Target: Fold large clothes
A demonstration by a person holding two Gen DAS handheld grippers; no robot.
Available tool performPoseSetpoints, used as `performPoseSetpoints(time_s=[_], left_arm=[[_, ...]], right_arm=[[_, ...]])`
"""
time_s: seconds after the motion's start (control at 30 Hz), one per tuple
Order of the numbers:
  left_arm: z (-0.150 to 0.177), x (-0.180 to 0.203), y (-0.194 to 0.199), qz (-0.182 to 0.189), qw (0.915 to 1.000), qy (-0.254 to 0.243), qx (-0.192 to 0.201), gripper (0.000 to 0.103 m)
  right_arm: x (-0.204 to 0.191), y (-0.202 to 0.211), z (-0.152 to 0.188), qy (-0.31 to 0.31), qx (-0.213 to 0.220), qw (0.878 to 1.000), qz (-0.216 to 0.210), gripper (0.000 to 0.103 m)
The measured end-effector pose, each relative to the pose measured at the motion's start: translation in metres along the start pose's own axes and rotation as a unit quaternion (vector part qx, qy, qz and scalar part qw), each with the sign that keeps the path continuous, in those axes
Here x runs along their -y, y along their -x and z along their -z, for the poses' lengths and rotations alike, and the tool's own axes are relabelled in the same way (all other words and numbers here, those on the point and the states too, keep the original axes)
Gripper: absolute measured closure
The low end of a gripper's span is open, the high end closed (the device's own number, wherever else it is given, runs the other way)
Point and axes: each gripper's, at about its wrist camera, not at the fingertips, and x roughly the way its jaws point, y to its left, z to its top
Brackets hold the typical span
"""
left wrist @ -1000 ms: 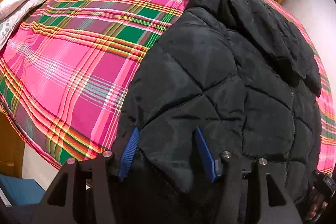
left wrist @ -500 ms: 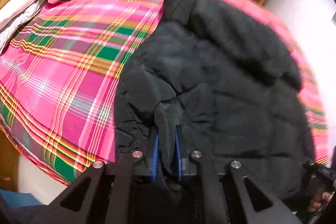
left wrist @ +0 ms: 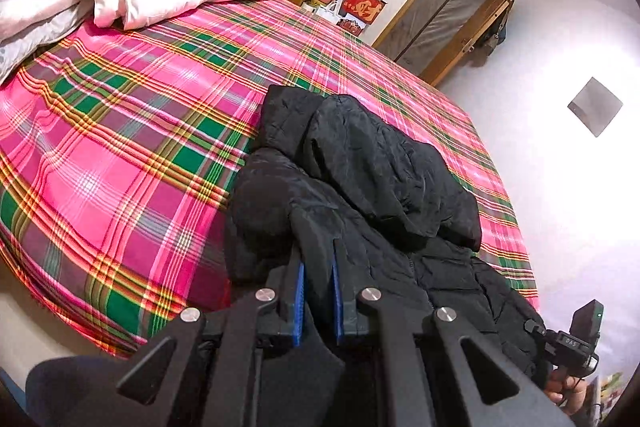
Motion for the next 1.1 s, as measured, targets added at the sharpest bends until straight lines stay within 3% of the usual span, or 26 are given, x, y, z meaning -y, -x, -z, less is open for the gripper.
performPoseSetpoints(time_s=[0.33, 0.63, 0.87, 1.1], left_arm=[[-0.017, 0.016, 0.01, 0.03, 0.9993, 0.004, 0.021, 0.091], [-0.081, 0.03, -0.007, 0.055, 0.9965, 0.041, 0.048, 0.091], [-0.149, 0.037, -0.065, 0.049, 0.9954, 0.064, 0.051, 0.091], [-0.191, 0.022, -0.156, 0.032, 0.9933, 0.107, 0.029, 0.091]], right_arm=[[-0.006, 0.012, -0.025, -0.02, 0.023, 0.999, -0.034, 0.092], [-0.017, 0.001, -0.108, -0.043, 0.05, 0.995, -0.072, 0.092], [-0.009, -0.049, -0.191, -0.082, 0.052, 0.993, -0.066, 0.092], [0.018, -0.124, -0.253, -0.137, 0.008, 0.99, -0.041, 0.091]])
